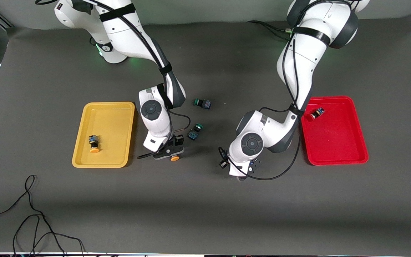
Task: Place red and yellow buttons in trays
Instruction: 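Grip the second yellow button with the right gripper while the left grips red, then lower the yellow button into the yellow tray while the left gripper places red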
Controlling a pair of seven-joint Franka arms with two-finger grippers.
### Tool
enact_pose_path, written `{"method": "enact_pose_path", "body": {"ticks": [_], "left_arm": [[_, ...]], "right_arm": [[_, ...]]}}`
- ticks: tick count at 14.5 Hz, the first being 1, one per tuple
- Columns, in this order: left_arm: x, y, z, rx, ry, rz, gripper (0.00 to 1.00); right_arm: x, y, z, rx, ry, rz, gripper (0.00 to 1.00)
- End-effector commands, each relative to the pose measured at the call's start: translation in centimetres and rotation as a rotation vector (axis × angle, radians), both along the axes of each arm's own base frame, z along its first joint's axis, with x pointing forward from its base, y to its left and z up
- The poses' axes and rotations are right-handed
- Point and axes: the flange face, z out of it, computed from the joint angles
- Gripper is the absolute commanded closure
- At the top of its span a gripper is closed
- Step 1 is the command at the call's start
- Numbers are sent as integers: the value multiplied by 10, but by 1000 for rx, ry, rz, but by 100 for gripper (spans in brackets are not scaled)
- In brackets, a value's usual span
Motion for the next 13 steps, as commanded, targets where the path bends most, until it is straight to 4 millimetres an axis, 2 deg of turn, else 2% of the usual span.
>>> {"method": "enact_pose_path", "body": {"ticks": [1, 2, 4, 6, 7, 8, 10, 13], "left_arm": [[14, 42, 56, 20, 60, -117, 100], [19, 68, 81, 24, 100, -183, 100], [15, 111, 139, 29, 167, -291, 100], [5, 182, 177, 16, 189, -387, 100], [-4, 225, 188, 5, 185, -444, 100], [-13, 268, 191, 31, 177, -514, 100], [-31, 369, 181, 72, 158, -610, 100], [-76, 446, 137, 146, 85, -689, 100]], "right_arm": [[5, -5, 28, 35, 51, -14, 91], [11, -7, 47, 55, 71, -30, 91], [18, -10, 81, 77, 118, -120, 91], [29, -22, 120, 85, 163, -207, 91], [37, -31, 139, 85, 178, -247, 91], [45, -42, 157, 79, 194, -286, 91], [58, -76, 180, 63, 211, -342, 91], [70, -147, 192, 21, 222, -396, 91]]}}
